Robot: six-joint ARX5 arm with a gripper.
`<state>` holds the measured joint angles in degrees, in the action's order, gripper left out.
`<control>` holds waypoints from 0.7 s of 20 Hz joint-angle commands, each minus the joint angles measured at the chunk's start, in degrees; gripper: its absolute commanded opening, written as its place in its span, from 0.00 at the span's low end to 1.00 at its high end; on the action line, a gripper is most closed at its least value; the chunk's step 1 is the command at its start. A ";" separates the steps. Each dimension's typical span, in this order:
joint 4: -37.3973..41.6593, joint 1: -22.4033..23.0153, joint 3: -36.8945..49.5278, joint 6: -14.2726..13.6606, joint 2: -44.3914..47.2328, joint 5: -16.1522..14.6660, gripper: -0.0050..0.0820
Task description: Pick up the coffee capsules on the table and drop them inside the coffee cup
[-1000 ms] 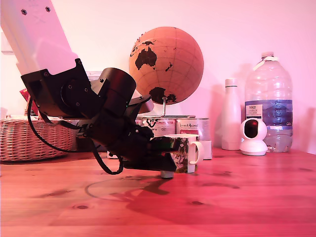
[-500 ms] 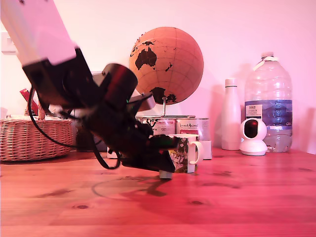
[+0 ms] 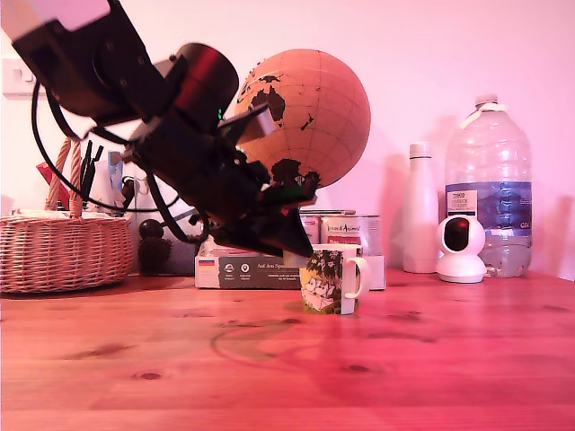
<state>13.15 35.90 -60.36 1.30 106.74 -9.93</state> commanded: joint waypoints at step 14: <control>-7.28 0.26 -1.29 -0.26 -9.64 -0.09 0.26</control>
<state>6.09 35.92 -60.51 1.23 97.43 -9.96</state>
